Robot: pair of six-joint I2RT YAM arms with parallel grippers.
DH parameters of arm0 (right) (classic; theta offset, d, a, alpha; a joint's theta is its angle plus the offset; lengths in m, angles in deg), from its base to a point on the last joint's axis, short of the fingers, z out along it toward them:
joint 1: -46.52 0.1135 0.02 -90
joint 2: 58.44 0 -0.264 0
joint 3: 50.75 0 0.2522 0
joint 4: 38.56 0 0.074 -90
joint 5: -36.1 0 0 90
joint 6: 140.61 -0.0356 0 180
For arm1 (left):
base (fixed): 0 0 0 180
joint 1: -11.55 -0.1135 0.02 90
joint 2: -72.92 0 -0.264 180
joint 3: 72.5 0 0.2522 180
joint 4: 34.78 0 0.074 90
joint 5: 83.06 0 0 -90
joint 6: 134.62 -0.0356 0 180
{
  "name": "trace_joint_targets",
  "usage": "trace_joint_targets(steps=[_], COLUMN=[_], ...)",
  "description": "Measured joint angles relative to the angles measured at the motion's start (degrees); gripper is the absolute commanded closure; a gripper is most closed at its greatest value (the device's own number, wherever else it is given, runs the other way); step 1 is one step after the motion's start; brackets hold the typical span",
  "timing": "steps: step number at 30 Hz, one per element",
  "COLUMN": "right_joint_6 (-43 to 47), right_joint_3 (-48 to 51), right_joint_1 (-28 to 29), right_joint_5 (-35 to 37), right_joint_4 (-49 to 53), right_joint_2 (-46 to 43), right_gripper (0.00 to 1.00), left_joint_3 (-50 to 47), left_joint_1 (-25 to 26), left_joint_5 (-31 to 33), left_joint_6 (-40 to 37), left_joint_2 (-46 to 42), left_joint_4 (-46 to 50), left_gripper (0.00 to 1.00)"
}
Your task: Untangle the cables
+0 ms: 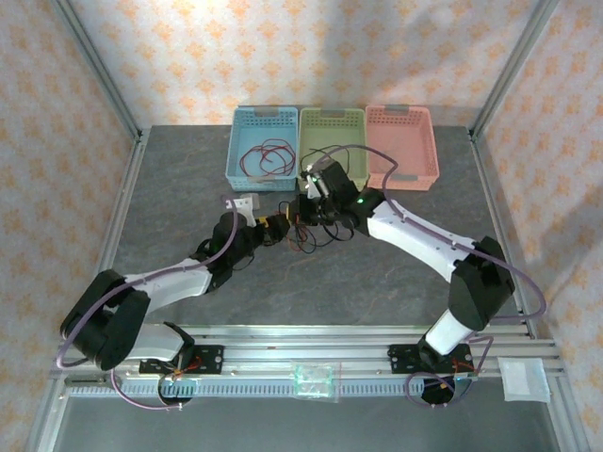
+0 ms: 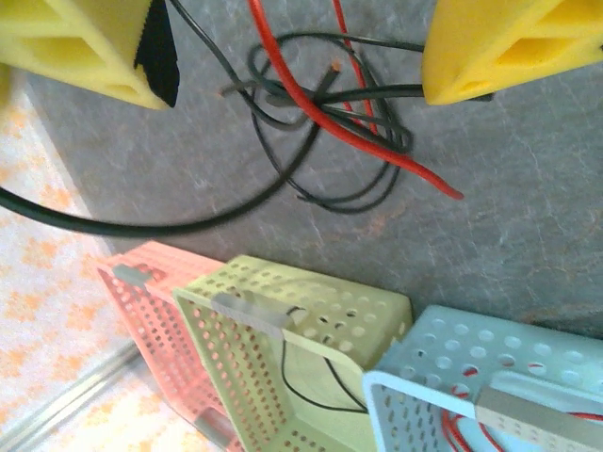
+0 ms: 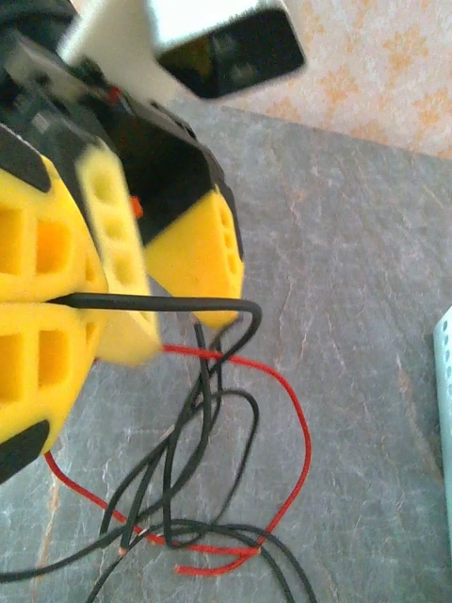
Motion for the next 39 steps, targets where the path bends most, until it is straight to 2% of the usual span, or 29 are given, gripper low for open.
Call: trace_joint_targets(steps=[9,15,22,30,39], right_joint_6=[2.4,4.2,6.7,10.4,13.7], right_joint_3=[-3.5,-5.6,-8.8,-16.5,-20.5], right_joint_1=[0.2,0.2,0.2,0.1,0.1], right_joint_5=[-2.8,-4.8,-3.6,1.5,14.1], right_joint_4=[1.4,3.1,6.6,11.3,14.8], right_joint_2=[-4.2,-7.4,-10.4,-12.2,-15.1], right_gripper=[1.0,1.0,1.0,1.0,1.0], left_joint_3=[7.6,9.4,8.1,4.5,1.3], left_joint_1=[0.0,-0.1,-0.1,-0.1,-0.1], left_joint_5=[7.9,9.4,9.4,9.4,9.4], left_joint_6=[1.2,1.2,1.5,2.4,2.4], left_joint_2=[7.8,12.0,13.2,13.2,13.2], left_joint_4=[2.7,3.5,3.8,3.9,3.8], left_gripper=[0.3,0.3,0.3,0.31,0.3])
